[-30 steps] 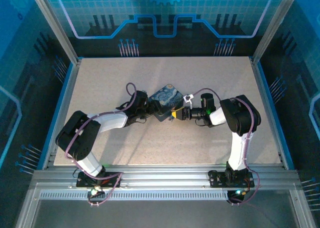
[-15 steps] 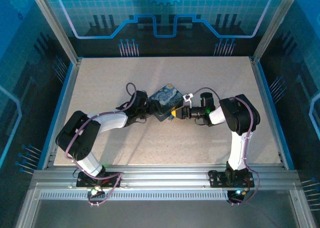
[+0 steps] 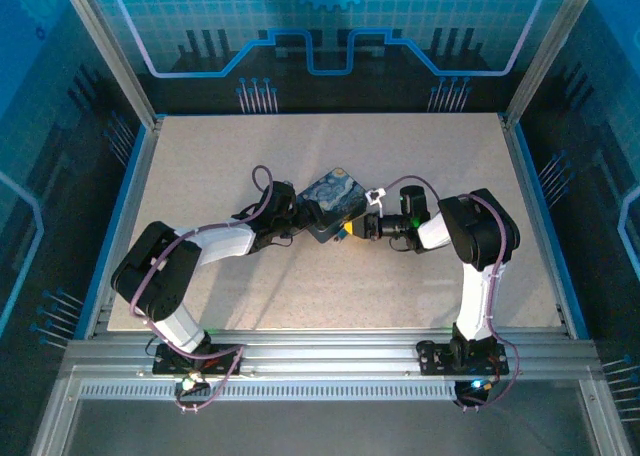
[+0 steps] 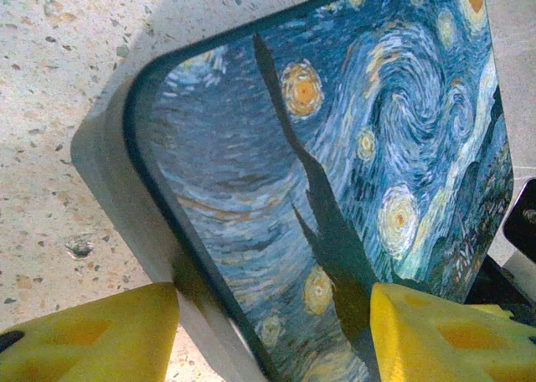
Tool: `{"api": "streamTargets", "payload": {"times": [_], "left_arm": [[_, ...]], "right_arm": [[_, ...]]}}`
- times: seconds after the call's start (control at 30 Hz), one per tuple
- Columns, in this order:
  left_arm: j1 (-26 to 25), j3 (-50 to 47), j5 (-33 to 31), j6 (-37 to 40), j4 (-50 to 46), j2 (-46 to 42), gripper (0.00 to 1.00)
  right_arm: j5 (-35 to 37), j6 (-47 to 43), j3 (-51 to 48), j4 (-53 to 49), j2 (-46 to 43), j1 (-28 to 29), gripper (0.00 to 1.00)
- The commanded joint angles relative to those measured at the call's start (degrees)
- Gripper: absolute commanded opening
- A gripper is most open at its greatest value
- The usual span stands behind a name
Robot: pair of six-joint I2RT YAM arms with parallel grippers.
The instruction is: Unlock the padlock with the key
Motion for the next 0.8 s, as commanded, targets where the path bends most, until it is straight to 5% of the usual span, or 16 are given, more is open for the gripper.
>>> {"api": "streamTargets", "payload": {"times": [0.0,0.33,0.77], "left_arm": [[-0.81,-0.73,-0.24,0.93,-5.84,0.8,0.62],[-0.84,-1.1,-0.55,1.02,-6.08,0.28,0.62],[-1.65,-1.7,-0.44,1.71,-5.75,0.23,0.62]], "right_arm": [[0.12,-0.06,0.21,-0.75,0.99,-0.09,0.15],[1.22,3.57,-1.7,3.44,0.83,-1.43,0.0],[1.93,11.57,-4.03,11.4,0.01,-3.55,0.0]]}}
